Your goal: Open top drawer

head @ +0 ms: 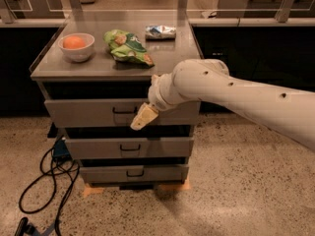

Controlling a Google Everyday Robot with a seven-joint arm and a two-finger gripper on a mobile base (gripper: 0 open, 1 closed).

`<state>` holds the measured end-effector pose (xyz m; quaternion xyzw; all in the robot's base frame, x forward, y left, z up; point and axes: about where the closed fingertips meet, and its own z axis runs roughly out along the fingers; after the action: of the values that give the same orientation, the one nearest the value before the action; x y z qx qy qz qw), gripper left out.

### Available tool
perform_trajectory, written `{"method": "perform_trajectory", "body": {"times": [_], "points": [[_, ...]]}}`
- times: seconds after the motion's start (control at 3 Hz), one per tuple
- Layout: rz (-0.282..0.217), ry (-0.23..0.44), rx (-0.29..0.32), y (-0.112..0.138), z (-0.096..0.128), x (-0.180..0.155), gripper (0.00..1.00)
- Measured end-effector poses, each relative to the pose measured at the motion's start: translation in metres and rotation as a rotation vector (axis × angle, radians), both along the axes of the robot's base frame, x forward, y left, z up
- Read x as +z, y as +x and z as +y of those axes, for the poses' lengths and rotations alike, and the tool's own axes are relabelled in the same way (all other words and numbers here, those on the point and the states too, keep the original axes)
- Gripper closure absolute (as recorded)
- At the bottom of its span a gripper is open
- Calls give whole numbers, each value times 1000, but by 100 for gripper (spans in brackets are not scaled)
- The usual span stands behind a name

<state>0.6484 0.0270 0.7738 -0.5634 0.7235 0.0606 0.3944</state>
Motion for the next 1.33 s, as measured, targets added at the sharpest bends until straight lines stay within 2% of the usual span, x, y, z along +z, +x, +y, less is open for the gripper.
{"method": "perform_trajectory", "body": {"times": [0.33,0.67,1.0,1.33], "points": [[-1,-12,-1,0,2,-1,0],[26,-95,-18,5,-5,-34,0],[89,-129,-41,18,-26,-73,0],[121,-117,-37,25,-23,-97,0]]}}
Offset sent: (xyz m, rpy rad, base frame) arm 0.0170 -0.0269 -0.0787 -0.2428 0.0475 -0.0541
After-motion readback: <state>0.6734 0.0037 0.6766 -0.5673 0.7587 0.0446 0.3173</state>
